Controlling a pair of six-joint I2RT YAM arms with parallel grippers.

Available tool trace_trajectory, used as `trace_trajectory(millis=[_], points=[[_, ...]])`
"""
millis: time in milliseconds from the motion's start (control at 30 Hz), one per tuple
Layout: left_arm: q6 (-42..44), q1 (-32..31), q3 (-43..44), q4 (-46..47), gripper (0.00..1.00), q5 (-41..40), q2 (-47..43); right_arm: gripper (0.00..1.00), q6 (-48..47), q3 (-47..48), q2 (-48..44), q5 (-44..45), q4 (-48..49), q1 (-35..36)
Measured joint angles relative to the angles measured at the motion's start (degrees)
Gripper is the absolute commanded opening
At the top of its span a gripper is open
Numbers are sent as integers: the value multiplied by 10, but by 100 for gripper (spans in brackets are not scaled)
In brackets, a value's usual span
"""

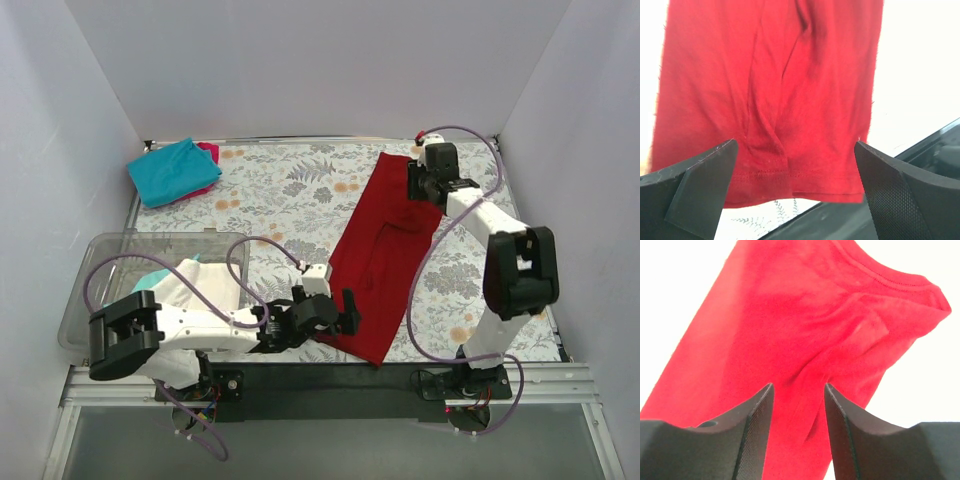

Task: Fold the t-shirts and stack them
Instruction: Fold the tshirt

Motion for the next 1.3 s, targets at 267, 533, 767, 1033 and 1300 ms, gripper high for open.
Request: trace_trajectory(millis=[267,533,767,1033,1300], points=[[58,0,14,-33,95,-72,-31,42,31,-160,-196,4,20,86],[101,0,57,-46,95,-108,116,43,67,-282,-220,19,9,104],[100,0,58,-31,95,-104,120,43,75,-283,-175,50,16,102],[83,0,54,-18,95,-100,121,43,73,-201,-57,57,20,87],[79,-12,65,35,95,-84,146,43,62,-72,54,36,32,78]])
